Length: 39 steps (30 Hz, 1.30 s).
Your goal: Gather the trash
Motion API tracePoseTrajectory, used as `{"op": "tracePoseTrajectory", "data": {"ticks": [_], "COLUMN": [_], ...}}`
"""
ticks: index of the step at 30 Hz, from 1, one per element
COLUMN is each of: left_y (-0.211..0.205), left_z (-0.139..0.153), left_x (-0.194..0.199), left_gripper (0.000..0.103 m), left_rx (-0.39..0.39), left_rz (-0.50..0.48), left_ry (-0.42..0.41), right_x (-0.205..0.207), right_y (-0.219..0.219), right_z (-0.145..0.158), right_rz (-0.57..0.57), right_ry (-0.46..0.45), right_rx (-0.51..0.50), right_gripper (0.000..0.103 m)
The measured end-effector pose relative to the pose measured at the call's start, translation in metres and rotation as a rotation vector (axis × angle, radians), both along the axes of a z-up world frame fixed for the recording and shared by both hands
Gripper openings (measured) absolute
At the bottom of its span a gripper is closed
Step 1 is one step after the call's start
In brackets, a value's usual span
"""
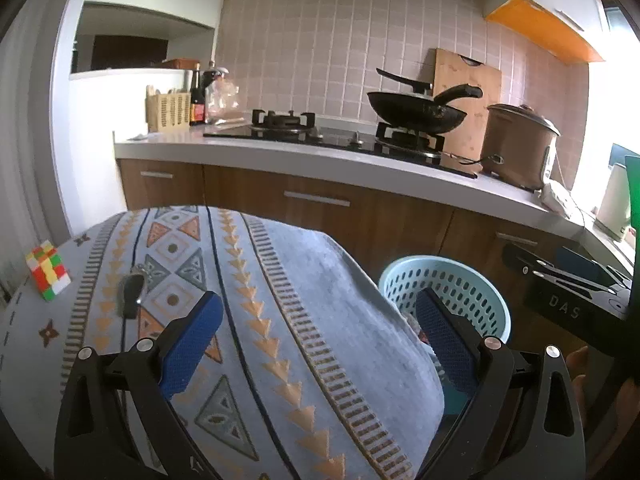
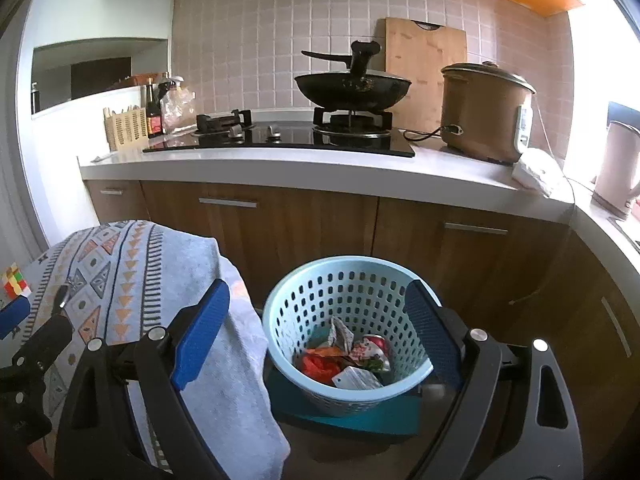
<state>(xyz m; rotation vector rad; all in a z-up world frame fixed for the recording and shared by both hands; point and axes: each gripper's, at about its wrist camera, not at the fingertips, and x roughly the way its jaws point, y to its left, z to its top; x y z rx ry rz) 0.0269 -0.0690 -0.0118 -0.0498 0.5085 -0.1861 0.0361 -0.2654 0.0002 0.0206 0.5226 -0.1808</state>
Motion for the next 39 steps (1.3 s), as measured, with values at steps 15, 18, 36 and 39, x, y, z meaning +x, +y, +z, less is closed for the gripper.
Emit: {"op": "tracePoseTrajectory", "data": {"ticks": [15, 18, 36, 39], "left_y": [-0.003, -0.003, -0.001, -0.002], "left_z": [0.004, 0.005, 0.002, 0.002], "left_x": [-0.002, -0.002, -0.002, -0.003], "left_gripper": [0.094, 0.094, 0.094, 0.094], "left_rx": [0.007, 0.006, -0.014, -0.012], "left_rz": [0.001, 0.0, 0.0, -0.003], "left_ry": [-0.011, -0.015, 0.008, 0.005], "right_x": [-0.001, -0.001, -0.004, -0.004], "right_y": [0.001, 0.001, 0.003, 0.004], "right_z": [0.007, 0.008, 0.012, 0.011], "right_rz": [0.002, 0.003, 0.004, 0.005], "right_ry": [-0.014, -0.017, -0.027, -0.027], "right_rx": [-0.004, -0.004, -0.002, -0.004], "right_gripper": [0.086, 0.087, 0.089, 0.089]}}
